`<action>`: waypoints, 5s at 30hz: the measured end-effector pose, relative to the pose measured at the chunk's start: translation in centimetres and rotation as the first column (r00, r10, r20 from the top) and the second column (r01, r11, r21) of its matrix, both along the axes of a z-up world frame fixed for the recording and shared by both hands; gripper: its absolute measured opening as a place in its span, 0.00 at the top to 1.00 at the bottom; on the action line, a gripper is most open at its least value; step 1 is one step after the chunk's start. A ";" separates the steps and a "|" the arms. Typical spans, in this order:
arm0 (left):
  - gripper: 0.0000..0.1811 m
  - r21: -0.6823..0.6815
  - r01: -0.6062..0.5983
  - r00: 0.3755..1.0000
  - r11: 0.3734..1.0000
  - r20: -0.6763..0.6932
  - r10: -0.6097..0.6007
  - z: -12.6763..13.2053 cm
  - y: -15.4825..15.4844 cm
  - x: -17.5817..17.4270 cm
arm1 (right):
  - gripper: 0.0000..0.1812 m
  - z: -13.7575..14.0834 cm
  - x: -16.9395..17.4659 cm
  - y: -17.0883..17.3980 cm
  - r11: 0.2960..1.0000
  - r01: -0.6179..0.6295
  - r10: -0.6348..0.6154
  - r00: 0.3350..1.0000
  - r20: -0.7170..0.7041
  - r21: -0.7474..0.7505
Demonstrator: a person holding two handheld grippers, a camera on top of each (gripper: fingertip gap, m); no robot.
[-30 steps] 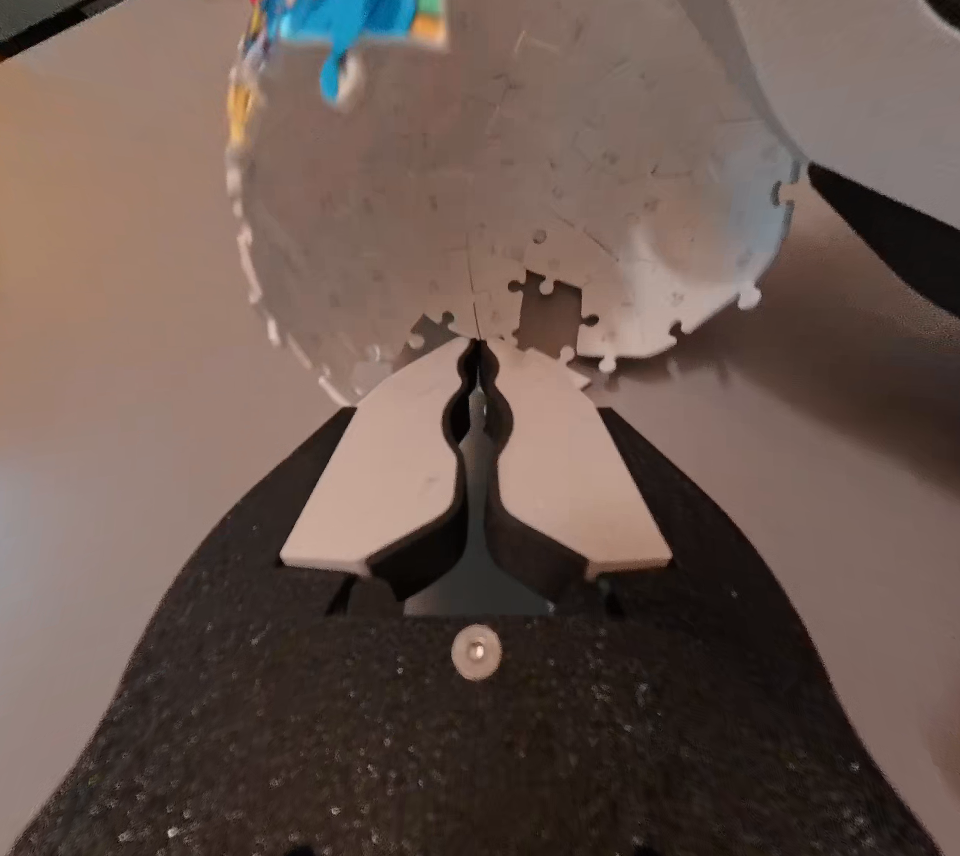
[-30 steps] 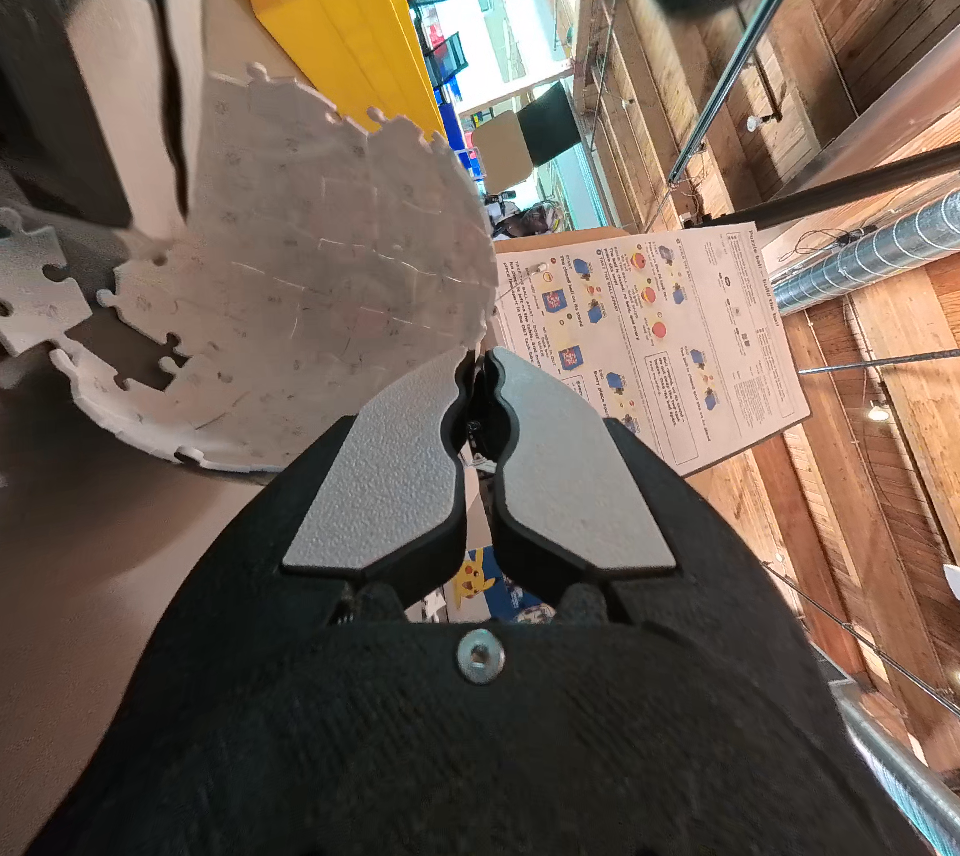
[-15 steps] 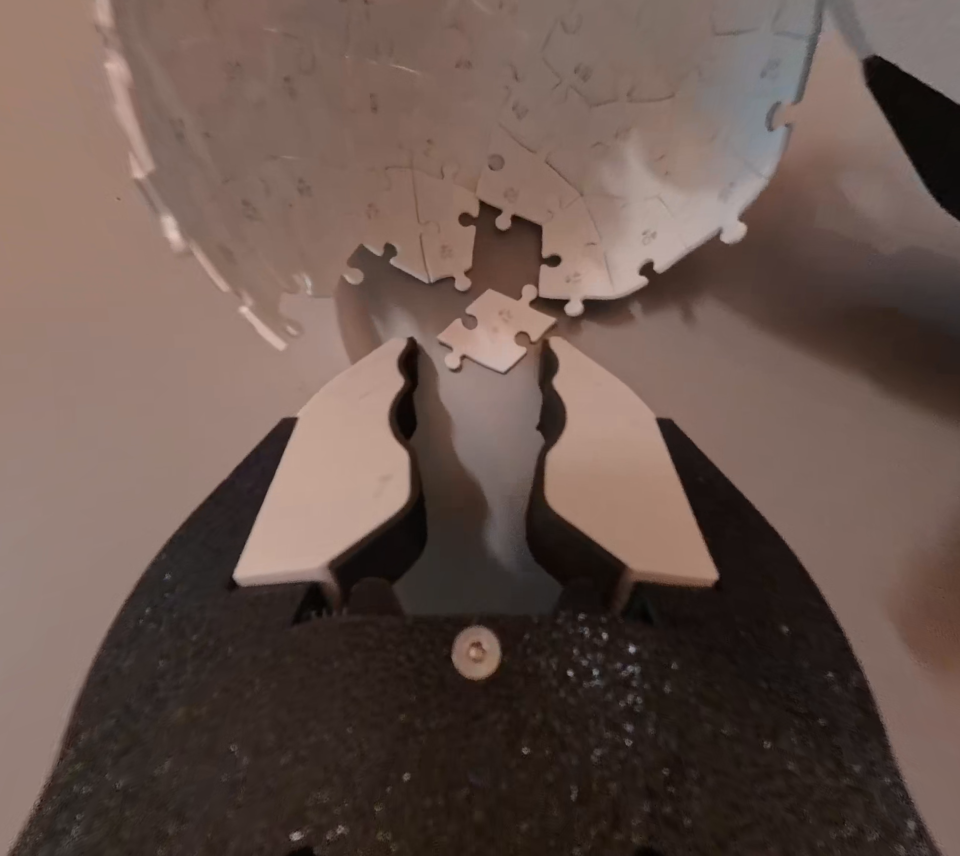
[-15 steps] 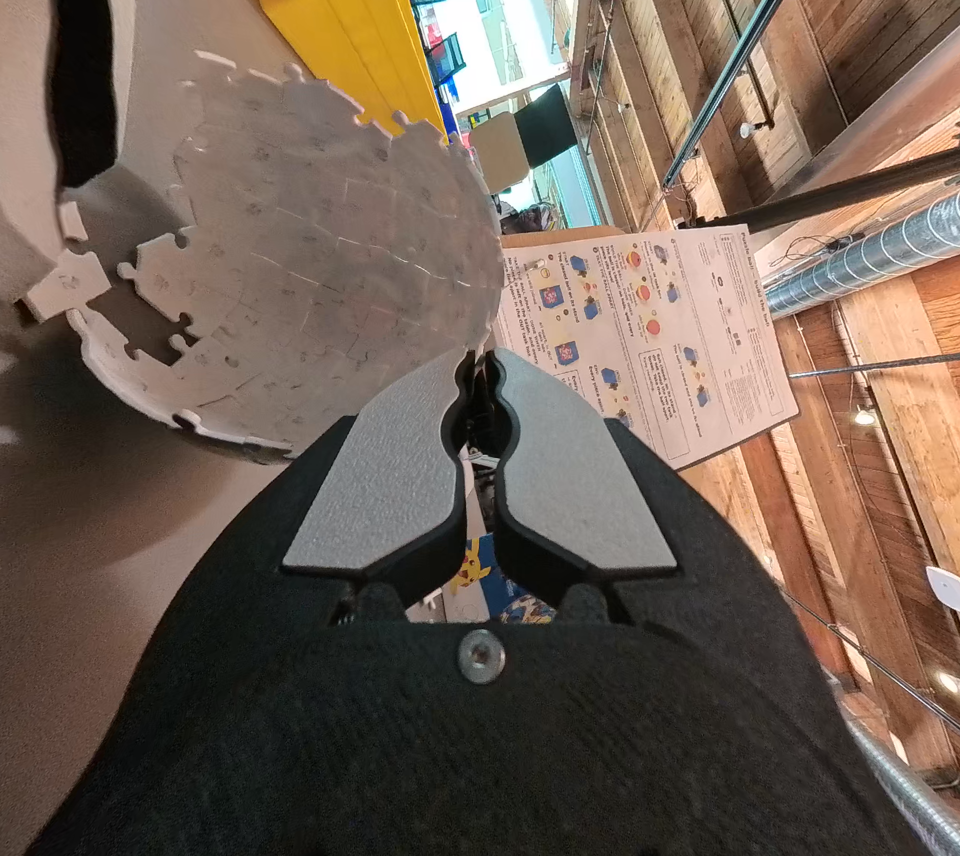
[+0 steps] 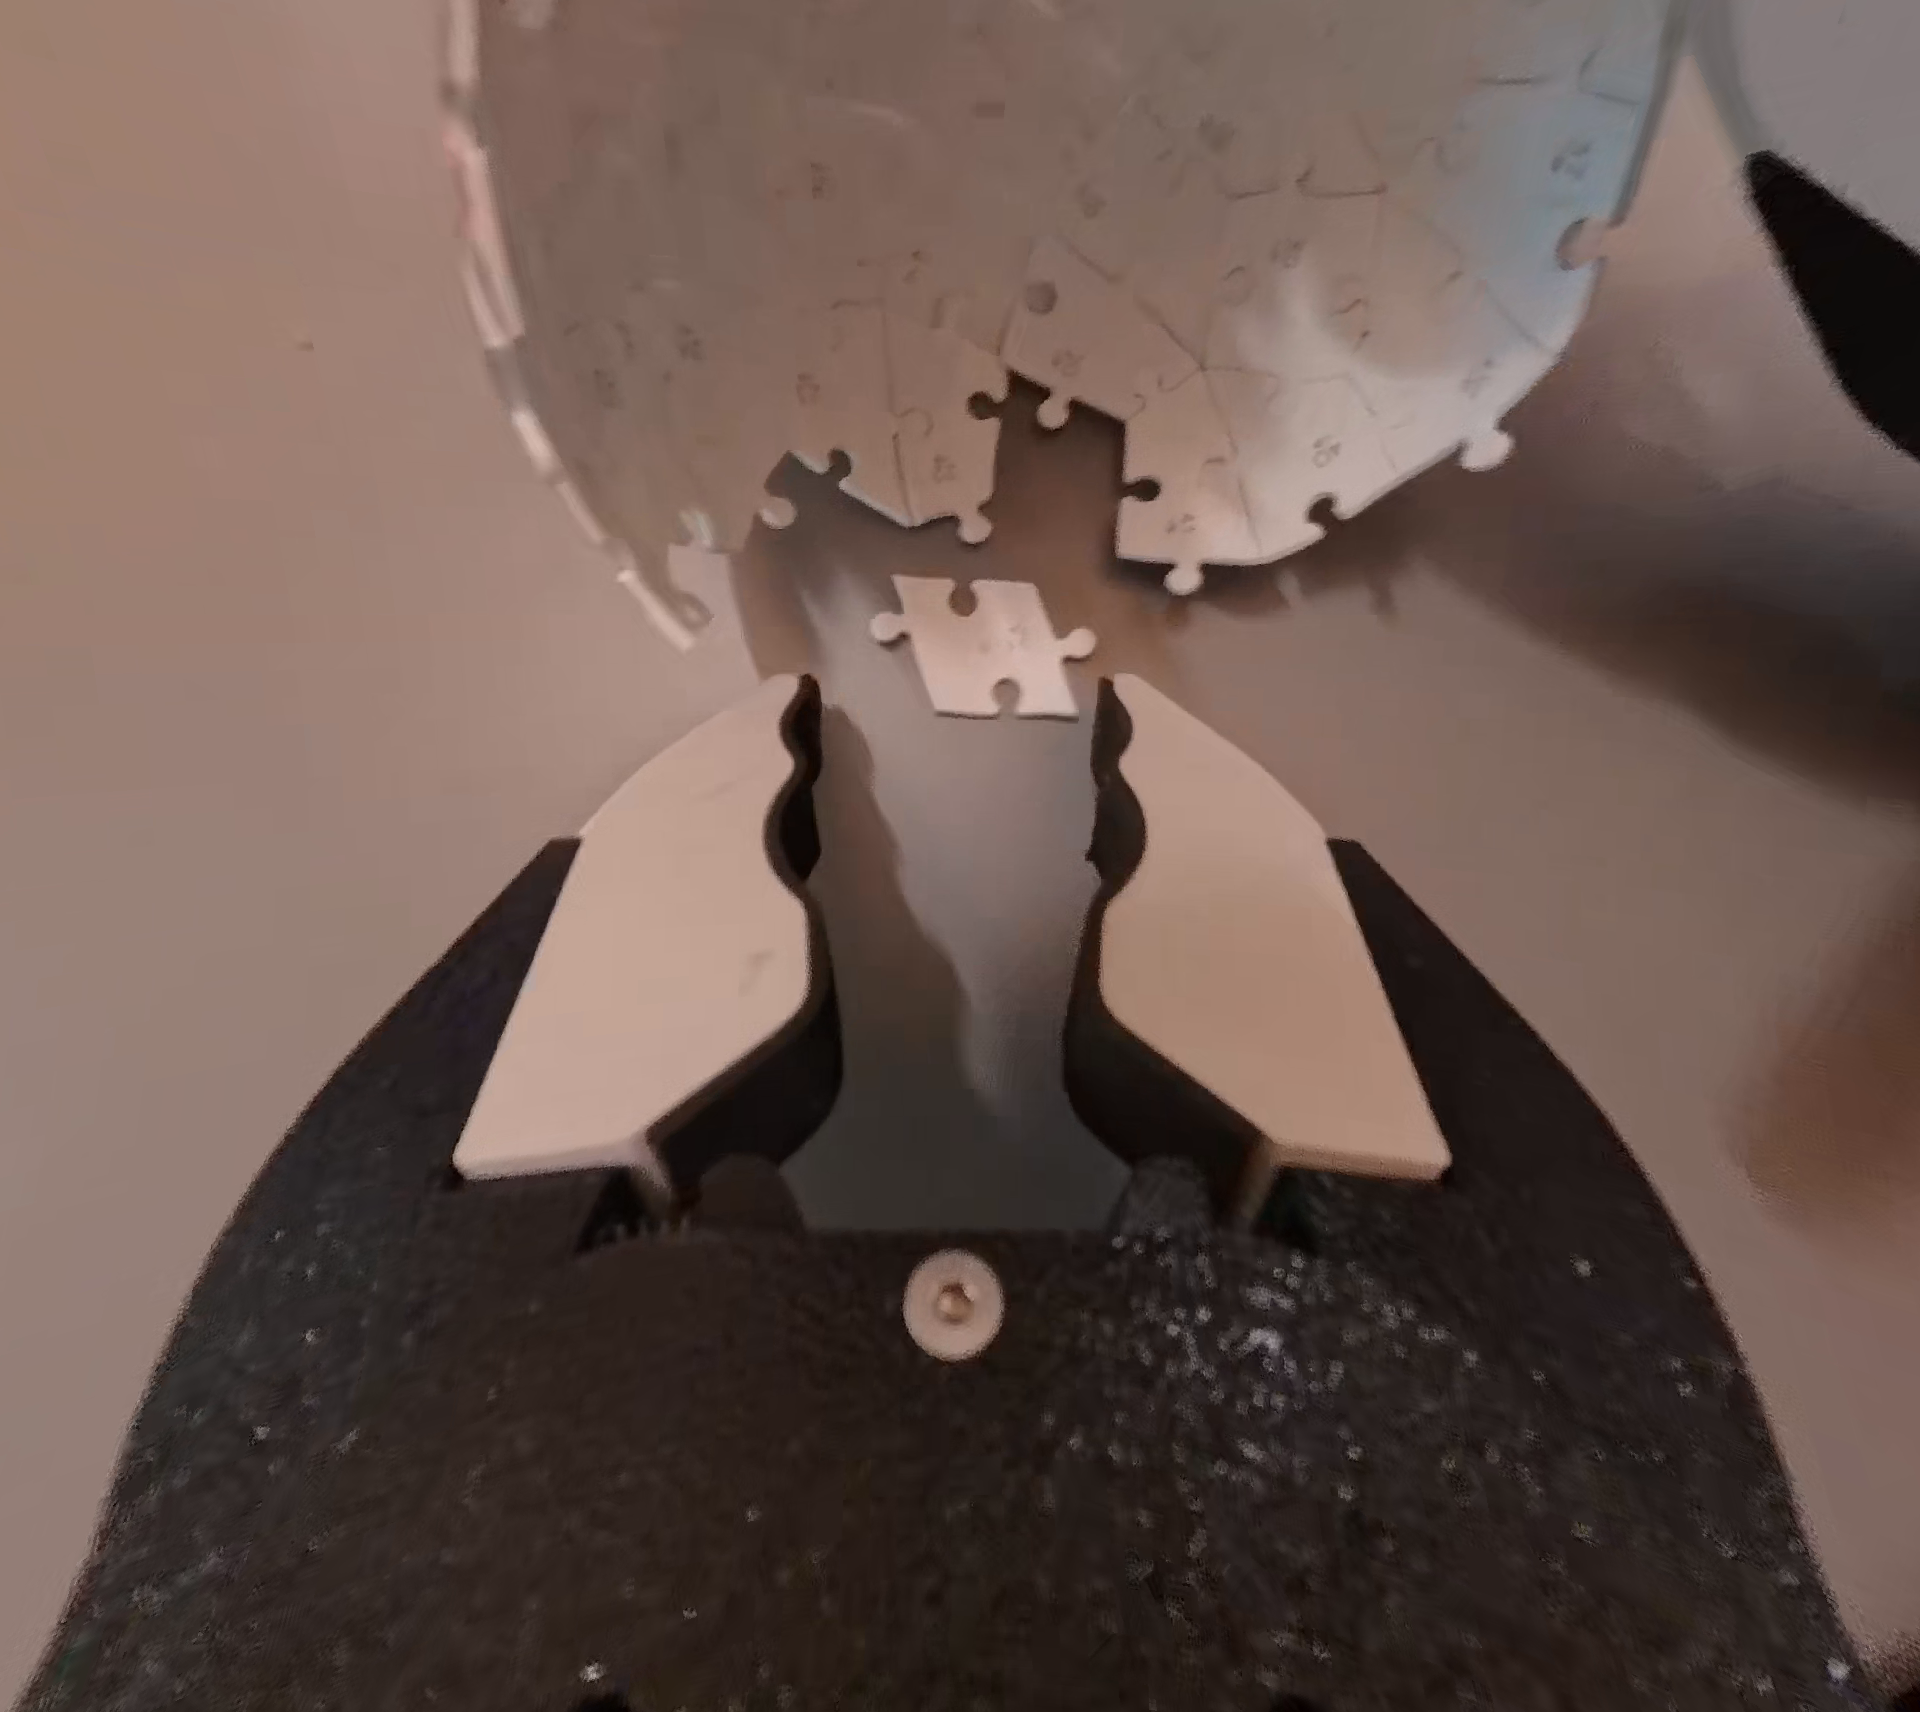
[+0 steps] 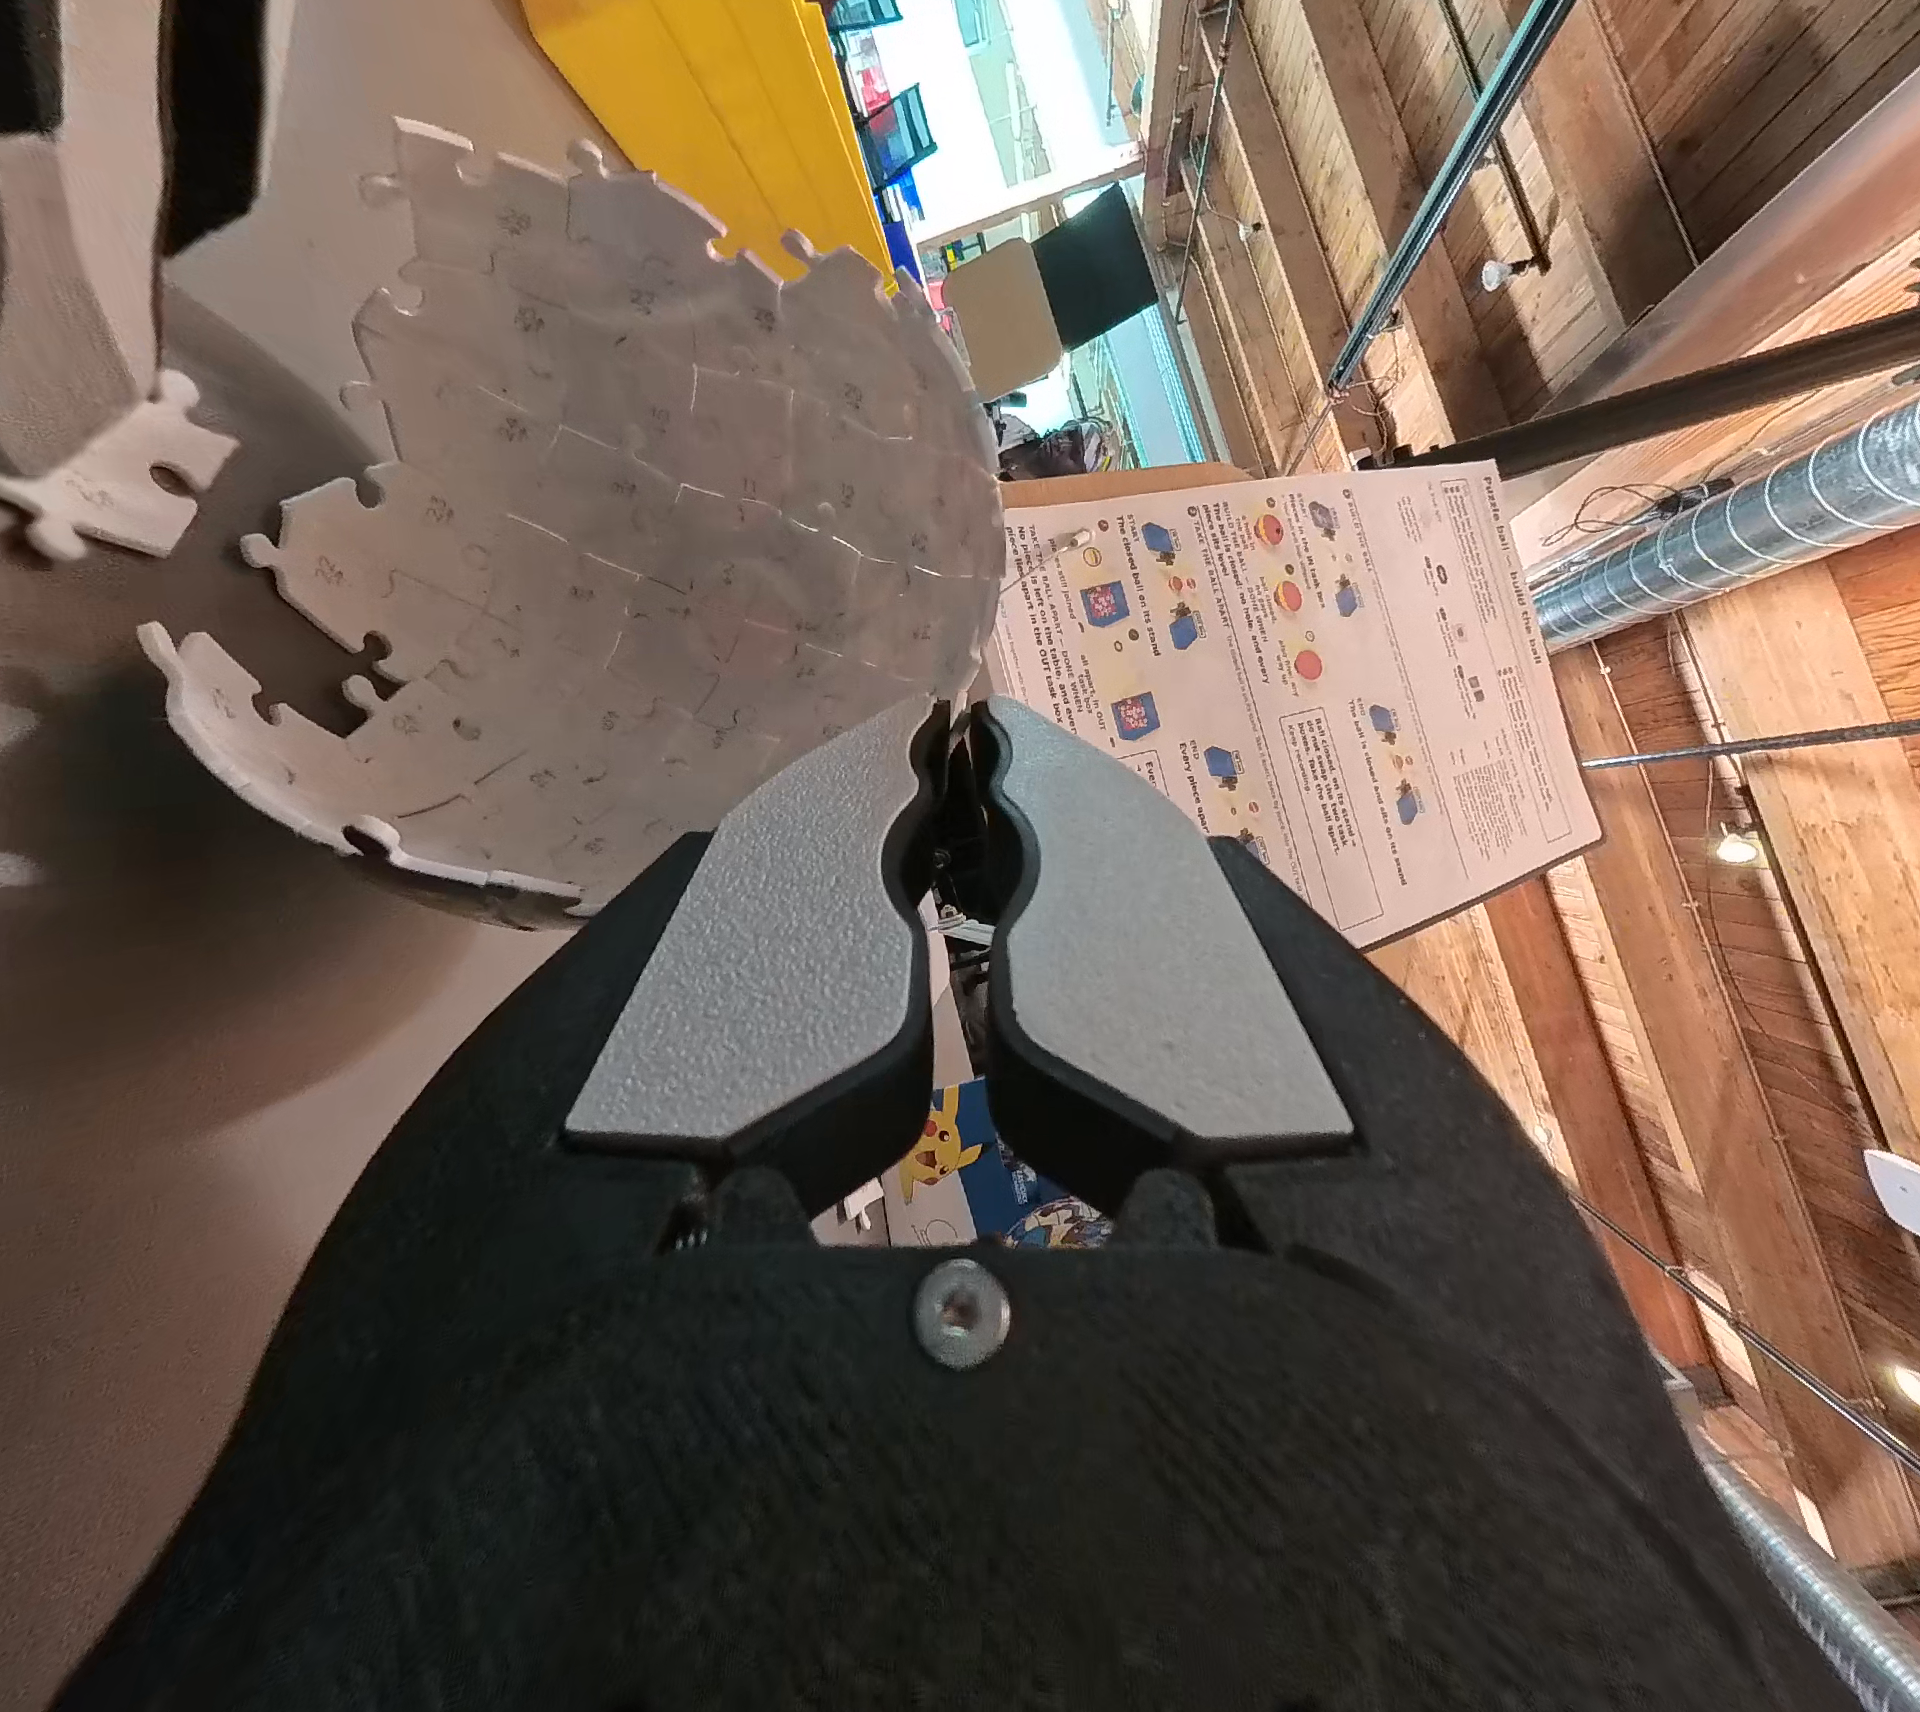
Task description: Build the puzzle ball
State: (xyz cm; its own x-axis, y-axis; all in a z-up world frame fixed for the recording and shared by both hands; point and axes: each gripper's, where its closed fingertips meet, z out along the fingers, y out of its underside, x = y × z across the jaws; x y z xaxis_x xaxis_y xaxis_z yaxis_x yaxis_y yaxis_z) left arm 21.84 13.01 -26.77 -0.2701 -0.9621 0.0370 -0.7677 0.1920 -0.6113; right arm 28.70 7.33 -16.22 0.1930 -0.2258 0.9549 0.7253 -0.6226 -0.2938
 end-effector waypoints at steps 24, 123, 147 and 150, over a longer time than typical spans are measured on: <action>0.76 0.018 0.109 0.994 0.994 0.020 -0.110 -1.0 -0.7 0.9 | 0.98 0.1 -0.1 0.1 1.000 -0.003 0.003 1.000 0.000 -0.001; 1.00 0.250 -0.016 0.972 0.968 0.232 -0.043 4.2 -1.9 4.0 | 0.98 -1.4 1.6 -1.8 0.998 0.057 -0.057 0.998 -0.025 -0.008; 0.97 0.265 0.072 0.973 0.962 0.192 -0.126 -0.3 -2.4 4.8 | 0.98 -0.4 0.1 0.1 0.999 -0.020 0.024 0.992 0.126 -0.034; 0.99 0.258 0.079 0.971 0.963 0.200 -0.134 -0.3 -2.6 5.0 | 0.98 -0.4 0.1 0.2 0.999 -0.031 0.033 0.993 0.113 -0.019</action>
